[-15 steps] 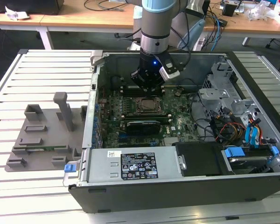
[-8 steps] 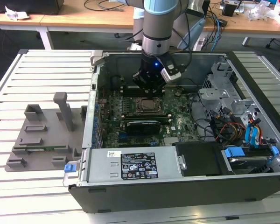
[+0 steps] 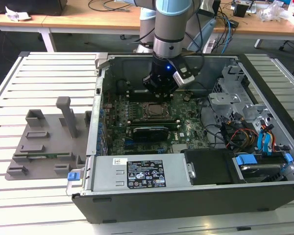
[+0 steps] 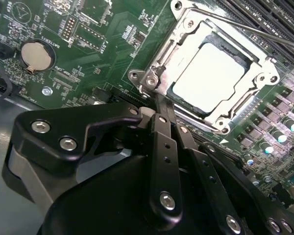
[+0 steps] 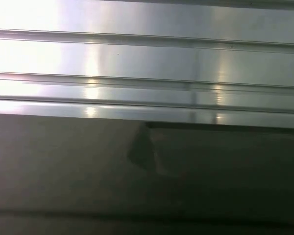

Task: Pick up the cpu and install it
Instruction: 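Install the first cpu locking lever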

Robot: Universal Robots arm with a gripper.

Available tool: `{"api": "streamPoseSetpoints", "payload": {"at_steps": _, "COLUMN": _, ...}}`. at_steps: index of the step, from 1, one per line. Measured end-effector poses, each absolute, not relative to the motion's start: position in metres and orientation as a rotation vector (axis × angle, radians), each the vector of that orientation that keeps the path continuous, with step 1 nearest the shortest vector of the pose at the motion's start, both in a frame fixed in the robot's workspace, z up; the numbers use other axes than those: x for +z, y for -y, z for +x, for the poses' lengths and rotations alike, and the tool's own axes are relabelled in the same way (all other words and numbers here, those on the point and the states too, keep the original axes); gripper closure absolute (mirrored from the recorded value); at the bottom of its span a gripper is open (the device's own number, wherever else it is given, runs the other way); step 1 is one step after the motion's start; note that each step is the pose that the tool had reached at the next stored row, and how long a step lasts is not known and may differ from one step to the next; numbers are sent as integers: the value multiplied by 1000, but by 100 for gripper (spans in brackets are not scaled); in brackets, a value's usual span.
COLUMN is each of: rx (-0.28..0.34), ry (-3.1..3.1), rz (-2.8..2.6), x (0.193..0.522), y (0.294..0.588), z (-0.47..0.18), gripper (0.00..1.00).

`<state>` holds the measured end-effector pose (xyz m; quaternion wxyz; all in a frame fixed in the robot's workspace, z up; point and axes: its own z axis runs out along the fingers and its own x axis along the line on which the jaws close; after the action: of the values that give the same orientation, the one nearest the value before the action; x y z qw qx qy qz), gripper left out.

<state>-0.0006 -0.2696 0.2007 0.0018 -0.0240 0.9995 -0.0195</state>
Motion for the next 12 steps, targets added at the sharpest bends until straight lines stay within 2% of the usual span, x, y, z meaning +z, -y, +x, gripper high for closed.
{"api": "streamPoseSetpoints", "payload": {"at_steps": 4, "rx": -61, "ry": -3135, "rz": -82, "x": 208, "y": 270, "z": 4, "gripper": 89}}
{"api": "streamPoseSetpoints", "payload": {"at_steps": 12, "rx": -61, "ry": -3134, "rz": -82, "x": 209, "y": 292, "z": 3, "gripper": 89}}
